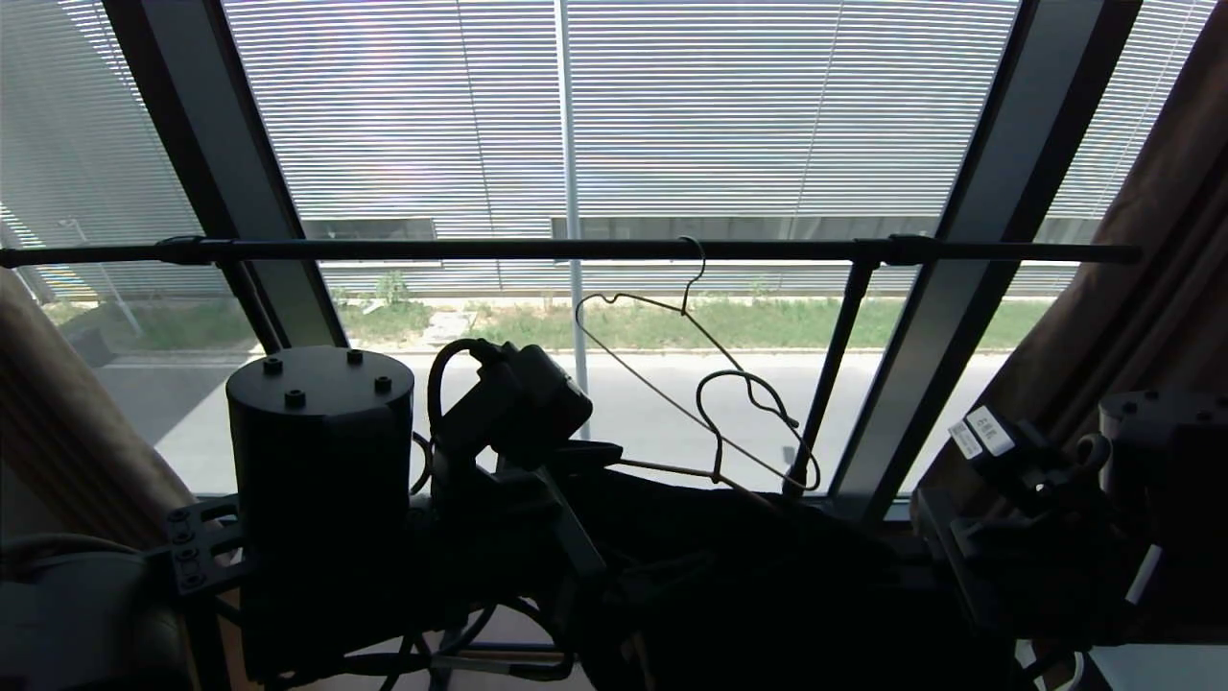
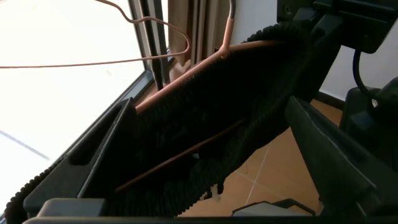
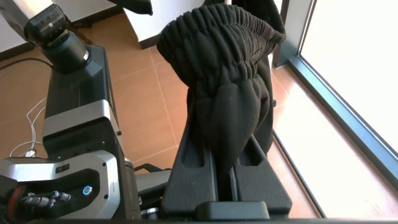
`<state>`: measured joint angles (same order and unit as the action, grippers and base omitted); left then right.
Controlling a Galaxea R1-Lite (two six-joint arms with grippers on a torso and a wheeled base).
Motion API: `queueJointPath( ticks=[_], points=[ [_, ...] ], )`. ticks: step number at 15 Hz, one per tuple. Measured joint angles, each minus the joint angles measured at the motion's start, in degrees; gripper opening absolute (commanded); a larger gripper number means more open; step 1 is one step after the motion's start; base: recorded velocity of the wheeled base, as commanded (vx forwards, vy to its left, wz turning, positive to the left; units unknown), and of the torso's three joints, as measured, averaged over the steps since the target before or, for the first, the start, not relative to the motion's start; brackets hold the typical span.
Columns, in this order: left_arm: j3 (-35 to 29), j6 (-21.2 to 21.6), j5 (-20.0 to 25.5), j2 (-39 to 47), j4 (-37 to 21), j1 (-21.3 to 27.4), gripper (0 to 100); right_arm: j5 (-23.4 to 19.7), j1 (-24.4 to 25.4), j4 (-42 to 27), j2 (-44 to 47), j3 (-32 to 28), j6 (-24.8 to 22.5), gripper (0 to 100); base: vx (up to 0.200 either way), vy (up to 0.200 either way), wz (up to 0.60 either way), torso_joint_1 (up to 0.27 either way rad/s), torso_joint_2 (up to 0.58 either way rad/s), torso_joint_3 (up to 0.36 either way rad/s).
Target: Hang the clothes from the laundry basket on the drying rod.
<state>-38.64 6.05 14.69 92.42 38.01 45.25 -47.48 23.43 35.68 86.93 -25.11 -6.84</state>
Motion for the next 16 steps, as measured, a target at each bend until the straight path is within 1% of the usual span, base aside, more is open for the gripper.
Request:
queueJointPath(
  ticks=[2, 4, 5, 7, 9, 10, 11, 12, 13, 14, 16],
  points=[
    [-0.09, 0.00, 0.00, -0.49, 0.00, -0.24, 100, 0.00, -0.01, 0.41, 0.00, -0.02, 0.00, 0, 0.000, 0.000, 0.00, 0.000, 0.00, 0.000],
    [0.55, -0.02, -0.11, -2.18, 0.04, -1.82, 100, -0.99, -0.23, 1.49, 0.06, 0.09, 0.39, 0, 0.000, 0.000, 0.00, 0.000, 0.00, 0.000],
    [1.05, -0.02, -0.11, -3.22, 0.00, -2.78, 100, -2.96, -0.48, 1.78, 0.06, 0.21, 0.99, 0, 0.000, 0.000, 0.00, 0.000, 0.00, 0.000],
    [2.34, 0.00, -0.07, -6.29, -0.02, -5.71, 100, -9.80, -2.66, 2.44, 0.20, 0.30, 1.73, 0, 0.000, 0.000, 0.00, 0.000, 0.00, 0.000],
    [2.90, 0.65, 0.13, -9.97, -1.17, -9.79, 100, -13.20, -4.83, 2.44, 0.66, 0.21, 1.76, 0, 0.000, 0.000, 0.00, 0.000, 0.00, 0.000],
    [2.71, 1.23, 1.12, -12.04, -3.83, -11.90, 100, -14.54, -5.49, 2.47, 0.88, 0.01, 1.76, 0, 0.000, 0.000, 0.00, 0.000, 0.00, 0.000],
    [1.72, 1.52, 3.40, -13.97, -7.50, -13.95, 100, -15.69, -6.05, 2.55, 1.11, -0.22, 1.76, 0, 0.000, 0.000, 0.00, 0.000, 0.00, 0.000],
    [0.52, 1.80, 6.79, -15.85, -11.46, -15.98, 100, -17.01, -6.57, 2.55, 1.41, -0.57, 1.73, 0, 0.000, 0.000, 0.00, 0.000, 0.00, 0.000],
    [-0.83, 2.90, 10.95, -17.81, -16.26, -18.49, 100, -19.65, -7.31, 2.55, 1.74, -1.32, 1.76, 0, 0.000, 0.000, 0.00, 0.000, 0.00, 0.000],
    [-1.95, 4.46, 13.82, -19.35, -18.97, -20.46, 100, -21.67, -8.03, 2.52, 1.99, -2.00, 1.78, 0, 0.000, 0.000, 0.00, 0.000, 0.00, 0.000],
    [-2.45, 10.07, 20.72, -21.92, -22.00, -25.49, 100, -26.72, -10.20, 2.57, 2.71, -3.13, 1.91, 0, 0.000, 0.000, 0.00, 0.000, 0.00, 0.000]
  ],
)
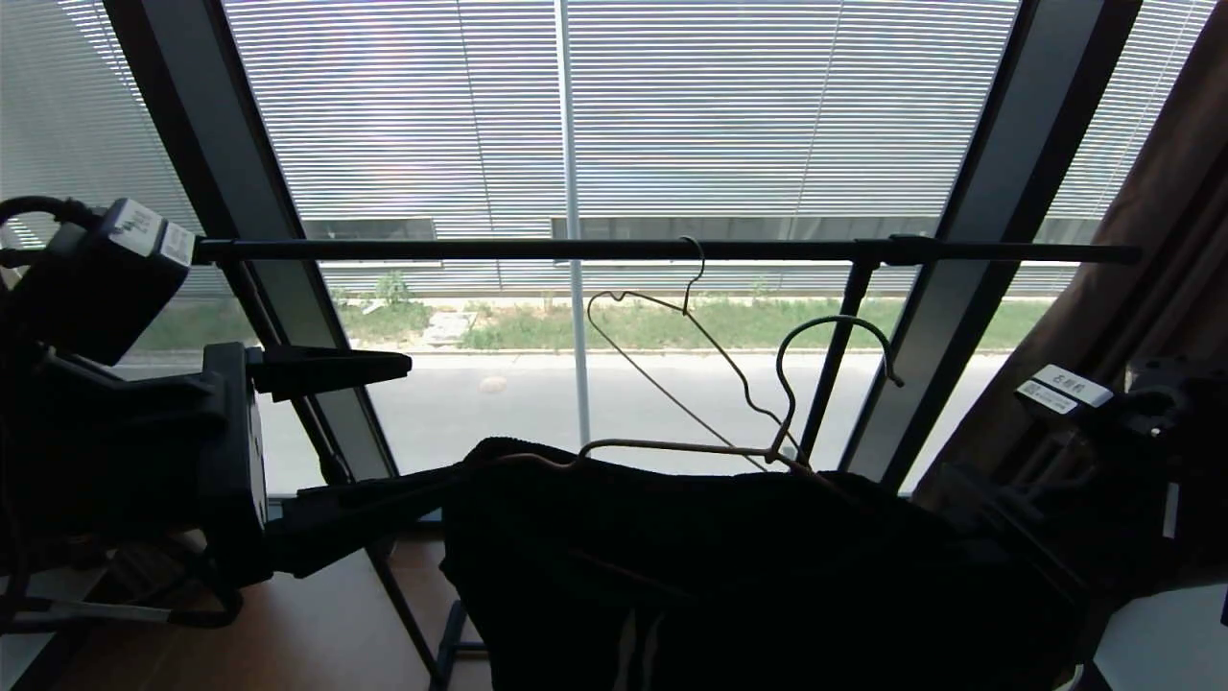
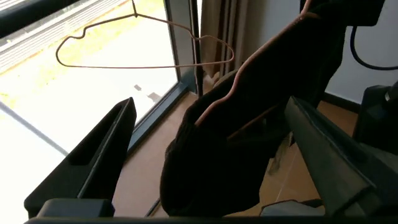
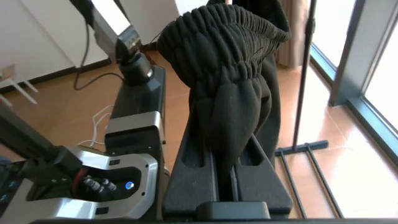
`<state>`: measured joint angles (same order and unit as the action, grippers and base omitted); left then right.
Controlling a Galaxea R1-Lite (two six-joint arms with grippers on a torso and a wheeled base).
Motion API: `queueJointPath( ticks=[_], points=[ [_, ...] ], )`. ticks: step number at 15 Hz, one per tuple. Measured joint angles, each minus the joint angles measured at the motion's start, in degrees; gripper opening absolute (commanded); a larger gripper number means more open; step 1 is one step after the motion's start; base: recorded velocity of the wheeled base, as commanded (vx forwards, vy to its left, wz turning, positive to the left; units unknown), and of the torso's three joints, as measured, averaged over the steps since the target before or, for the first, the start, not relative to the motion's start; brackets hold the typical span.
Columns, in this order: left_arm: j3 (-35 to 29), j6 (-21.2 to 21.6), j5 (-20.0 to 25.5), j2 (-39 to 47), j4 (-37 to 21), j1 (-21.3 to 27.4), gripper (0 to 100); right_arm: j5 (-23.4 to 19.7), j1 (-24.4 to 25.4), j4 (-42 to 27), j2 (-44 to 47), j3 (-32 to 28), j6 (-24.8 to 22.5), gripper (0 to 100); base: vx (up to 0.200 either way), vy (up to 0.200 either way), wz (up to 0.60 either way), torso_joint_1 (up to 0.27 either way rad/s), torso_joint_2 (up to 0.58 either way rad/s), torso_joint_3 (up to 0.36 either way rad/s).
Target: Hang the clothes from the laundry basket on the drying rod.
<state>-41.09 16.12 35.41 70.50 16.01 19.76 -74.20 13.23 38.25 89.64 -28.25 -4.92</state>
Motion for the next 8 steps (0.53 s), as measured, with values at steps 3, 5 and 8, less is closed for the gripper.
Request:
queueJointPath(
  ticks=[3, 5, 8],
  points=[
    [3.64, 10.00, 6.30, -1.60, -1.15, -4.11, 100, -2.44, -2.18, 1.97, 1.05, -0.55, -0.07, 0, 0.000, 0.000, 0.00, 0.000, 0.00, 0.000],
    [6.14, 16.29, 8.66, -1.65, -1.15, -4.88, 100, -2.51, -2.51, 2.34, 1.65, -0.55, -0.18, 0, 0.000, 0.000, 0.00, 0.000, 0.00, 0.000],
    [8.55, 23.45, 9.98, 0.54, -0.73, -5.79, 100, -3.36, -2.60, 2.36, 1.90, -0.30, -0.33, 0, 0.000, 0.000, 0.00, 0.000, 0.00, 0.000]
  ],
)
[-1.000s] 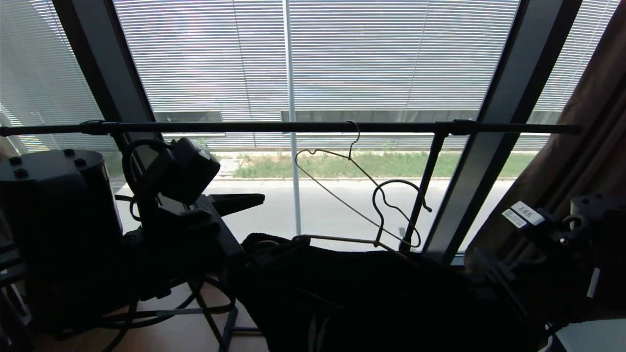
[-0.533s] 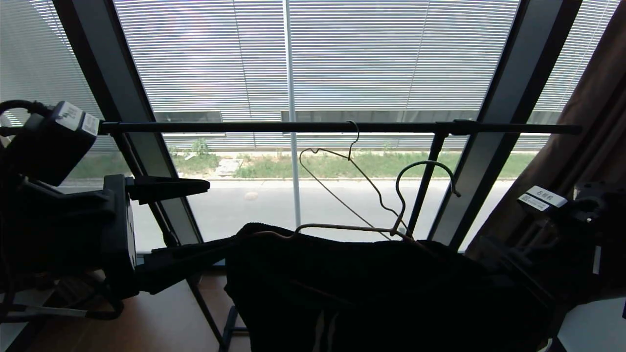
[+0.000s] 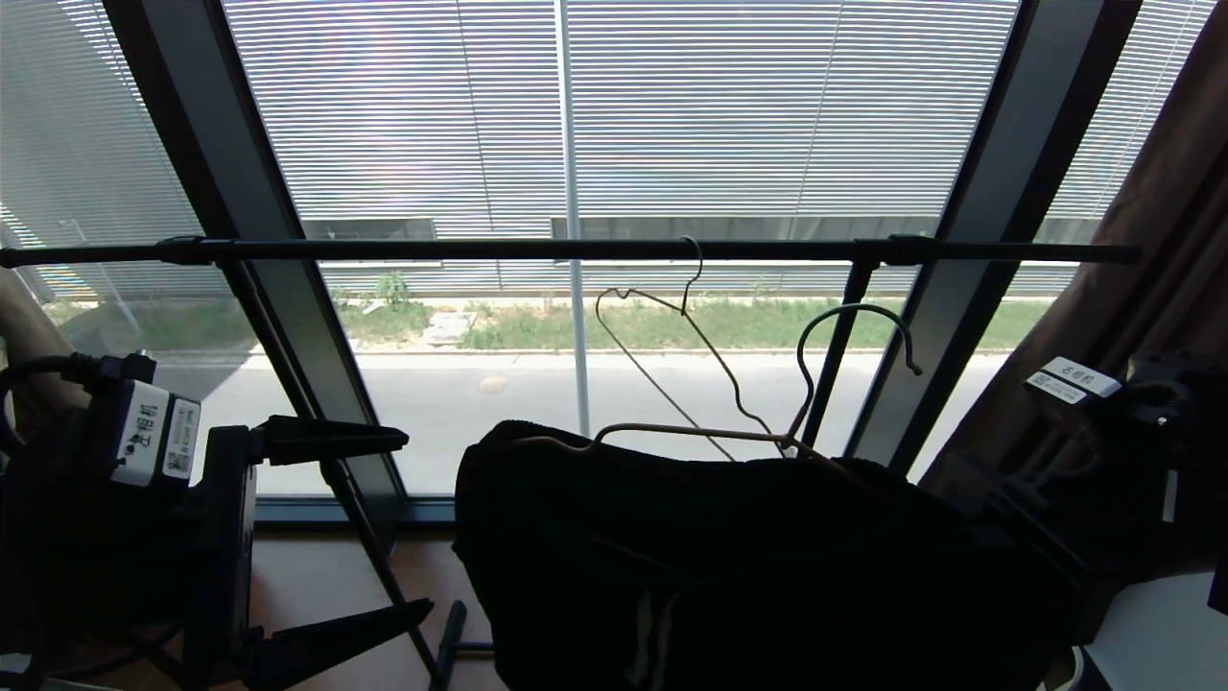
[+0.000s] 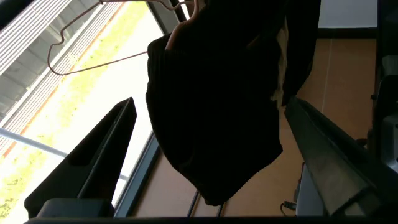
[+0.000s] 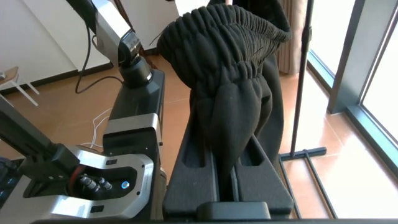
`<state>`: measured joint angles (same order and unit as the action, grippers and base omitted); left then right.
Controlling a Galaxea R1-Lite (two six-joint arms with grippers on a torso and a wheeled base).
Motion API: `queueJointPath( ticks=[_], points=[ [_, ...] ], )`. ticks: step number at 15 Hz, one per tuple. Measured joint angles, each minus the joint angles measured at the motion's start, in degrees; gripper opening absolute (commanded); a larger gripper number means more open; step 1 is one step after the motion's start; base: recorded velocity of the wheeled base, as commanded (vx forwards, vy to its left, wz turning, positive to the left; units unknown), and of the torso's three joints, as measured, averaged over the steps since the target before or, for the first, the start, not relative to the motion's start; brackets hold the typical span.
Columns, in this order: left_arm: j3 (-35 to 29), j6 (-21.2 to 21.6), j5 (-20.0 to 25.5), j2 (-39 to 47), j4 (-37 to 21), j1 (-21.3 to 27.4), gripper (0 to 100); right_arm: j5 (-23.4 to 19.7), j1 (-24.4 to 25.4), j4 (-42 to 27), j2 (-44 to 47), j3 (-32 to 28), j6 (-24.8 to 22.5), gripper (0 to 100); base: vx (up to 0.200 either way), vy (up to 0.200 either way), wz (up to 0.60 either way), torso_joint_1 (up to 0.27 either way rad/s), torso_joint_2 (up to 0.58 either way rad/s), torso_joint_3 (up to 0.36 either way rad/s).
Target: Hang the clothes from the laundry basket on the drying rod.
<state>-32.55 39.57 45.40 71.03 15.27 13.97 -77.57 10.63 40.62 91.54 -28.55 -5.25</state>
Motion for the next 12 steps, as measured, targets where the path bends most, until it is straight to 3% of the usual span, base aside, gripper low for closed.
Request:
queueJointPath(
  ticks=[7, 12],
  points=[
    [-0.38, 1.18, -0.21, 8.42, 9.46, -0.30, 100, -5.41, 0.00, 0.07, -1.27, 1.11, -0.49, 0, 0.000, 0.000, 0.00, 0.000, 0.00, 0.000],
    [-4.66, -0.55, -0.57, 13.28, 9.61, -0.05, 100, -5.52, 0.28, 0.07, -2.07, 2.29, -2.66, 0, 0.000, 0.000, 0.00, 0.000, 0.00, 0.000]
  ],
)
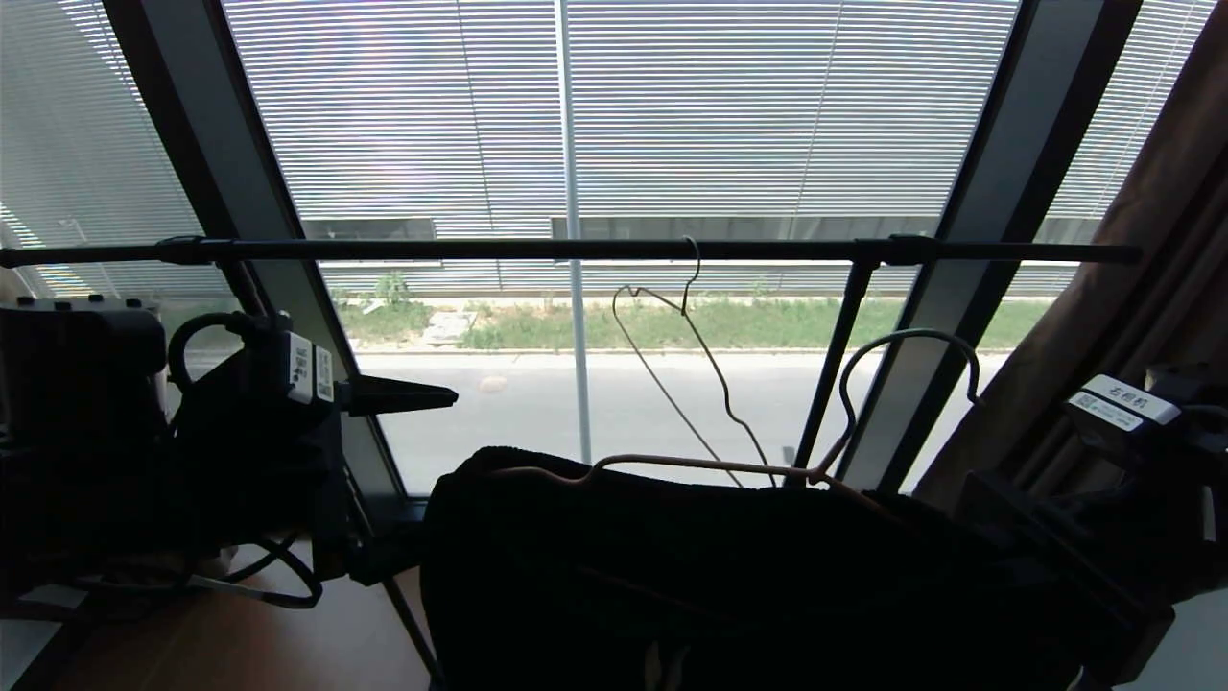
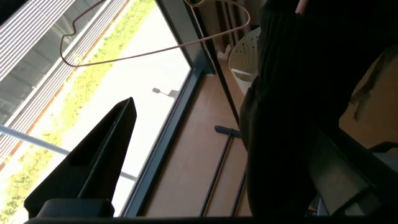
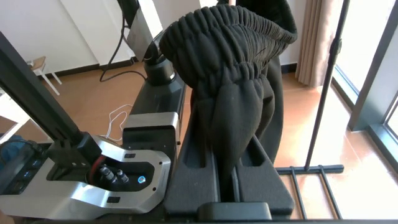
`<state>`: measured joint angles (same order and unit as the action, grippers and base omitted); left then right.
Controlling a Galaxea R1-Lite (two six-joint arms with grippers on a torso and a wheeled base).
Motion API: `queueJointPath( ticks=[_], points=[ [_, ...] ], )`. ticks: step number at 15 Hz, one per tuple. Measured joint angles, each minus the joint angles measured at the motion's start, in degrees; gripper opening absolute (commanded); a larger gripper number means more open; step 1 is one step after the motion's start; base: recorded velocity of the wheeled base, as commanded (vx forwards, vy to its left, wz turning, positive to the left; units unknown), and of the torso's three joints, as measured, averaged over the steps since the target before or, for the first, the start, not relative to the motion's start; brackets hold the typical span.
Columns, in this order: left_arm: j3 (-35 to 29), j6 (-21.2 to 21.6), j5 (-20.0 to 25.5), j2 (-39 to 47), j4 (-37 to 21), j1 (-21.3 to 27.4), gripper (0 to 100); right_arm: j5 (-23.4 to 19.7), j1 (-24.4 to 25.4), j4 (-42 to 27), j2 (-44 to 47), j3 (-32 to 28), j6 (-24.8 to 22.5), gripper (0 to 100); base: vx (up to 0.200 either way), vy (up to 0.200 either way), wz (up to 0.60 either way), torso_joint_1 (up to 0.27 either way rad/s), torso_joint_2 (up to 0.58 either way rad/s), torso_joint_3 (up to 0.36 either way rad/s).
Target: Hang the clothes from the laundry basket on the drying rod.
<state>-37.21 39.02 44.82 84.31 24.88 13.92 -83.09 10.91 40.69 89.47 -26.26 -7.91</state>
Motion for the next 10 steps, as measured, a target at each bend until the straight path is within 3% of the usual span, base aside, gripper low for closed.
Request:
queueJointPath(
  ticks=[10],
  points=[
    [-2.01, -2.21, -0.10, 3.69, -0.01, 7.61, 100, 0.38, 1.10, -0.02, -0.11, 0.46, -0.34, 0, 0.000, 0.000, 0.00, 0.000, 0.00, 0.000]
  ],
)
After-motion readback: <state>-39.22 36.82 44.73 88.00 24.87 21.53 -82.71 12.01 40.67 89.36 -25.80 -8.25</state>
